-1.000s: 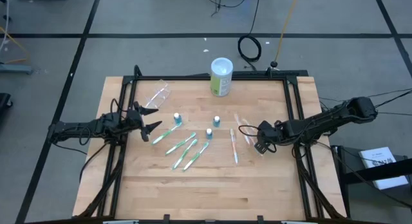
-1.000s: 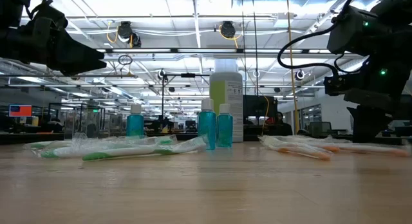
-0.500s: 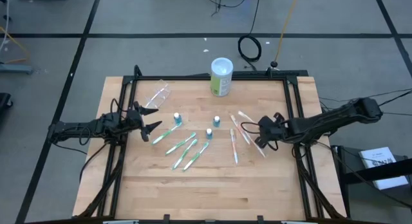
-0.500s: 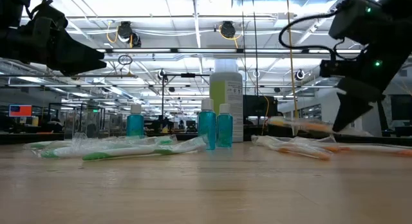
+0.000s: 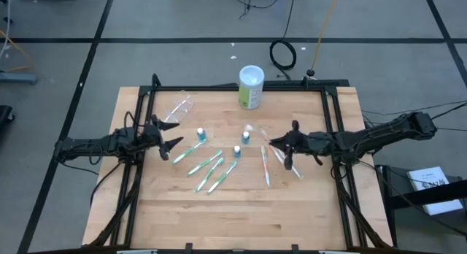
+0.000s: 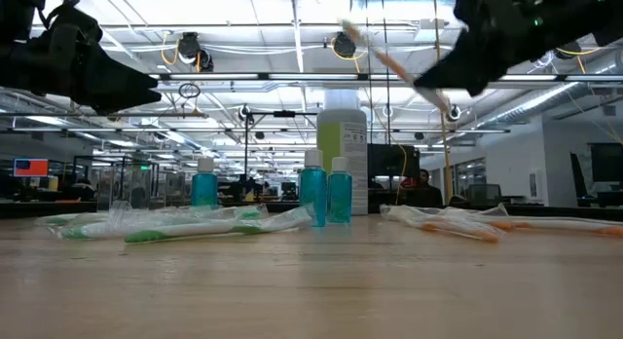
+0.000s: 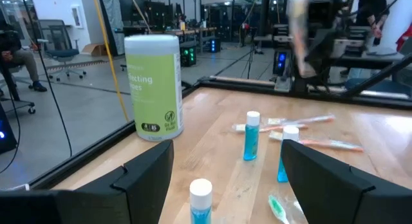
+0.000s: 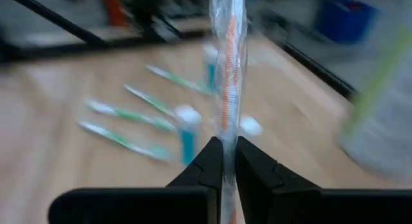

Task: Pick & Place toothbrushing station
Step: Put the orange toothbrush into the left section of the transparent organizer

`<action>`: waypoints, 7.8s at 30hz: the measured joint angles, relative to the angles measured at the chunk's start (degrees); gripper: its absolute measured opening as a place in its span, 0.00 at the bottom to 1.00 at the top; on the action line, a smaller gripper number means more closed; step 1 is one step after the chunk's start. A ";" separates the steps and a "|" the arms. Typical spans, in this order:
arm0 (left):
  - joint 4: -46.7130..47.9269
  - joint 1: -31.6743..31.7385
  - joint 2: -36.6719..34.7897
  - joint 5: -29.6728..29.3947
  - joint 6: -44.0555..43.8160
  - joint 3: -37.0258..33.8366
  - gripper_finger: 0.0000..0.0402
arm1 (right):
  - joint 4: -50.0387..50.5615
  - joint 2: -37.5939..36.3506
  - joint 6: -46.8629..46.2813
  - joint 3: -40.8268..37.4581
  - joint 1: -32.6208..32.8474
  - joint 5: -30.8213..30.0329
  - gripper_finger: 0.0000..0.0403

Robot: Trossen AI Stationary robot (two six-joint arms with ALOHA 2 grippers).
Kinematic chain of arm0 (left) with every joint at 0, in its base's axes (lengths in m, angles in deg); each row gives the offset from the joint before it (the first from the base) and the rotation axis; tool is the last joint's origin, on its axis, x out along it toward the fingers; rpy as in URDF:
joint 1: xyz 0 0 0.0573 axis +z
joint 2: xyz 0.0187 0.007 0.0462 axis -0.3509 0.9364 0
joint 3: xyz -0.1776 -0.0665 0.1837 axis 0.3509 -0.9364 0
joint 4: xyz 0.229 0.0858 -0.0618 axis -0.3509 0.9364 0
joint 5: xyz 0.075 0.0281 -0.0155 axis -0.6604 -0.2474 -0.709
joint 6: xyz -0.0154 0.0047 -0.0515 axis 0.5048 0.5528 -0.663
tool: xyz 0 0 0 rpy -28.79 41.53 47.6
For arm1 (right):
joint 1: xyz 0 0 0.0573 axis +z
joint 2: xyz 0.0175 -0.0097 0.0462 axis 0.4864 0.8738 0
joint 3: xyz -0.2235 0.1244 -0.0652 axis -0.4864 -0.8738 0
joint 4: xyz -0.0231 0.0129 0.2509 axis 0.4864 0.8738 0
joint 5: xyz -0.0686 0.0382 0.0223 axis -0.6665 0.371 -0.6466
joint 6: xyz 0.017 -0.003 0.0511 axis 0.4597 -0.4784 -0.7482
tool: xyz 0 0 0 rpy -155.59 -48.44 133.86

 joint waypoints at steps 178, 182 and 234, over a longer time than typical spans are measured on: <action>-43.82 -9.87 80.73 -1.15 12.58 51.52 0.09 | -24.53 9.40 5.91 0.00 -1.48 14.88 0.64; -34.37 -11.04 74.12 -3.98 10.94 51.52 0.08 | -18.36 3.88 5.92 0.00 -1.48 12.20 0.69; -17.83 37.80 50.32 -14.41 -10.90 29.35 0.06 | -6.42 -4.67 16.53 0.00 -5.70 -1.36 0.68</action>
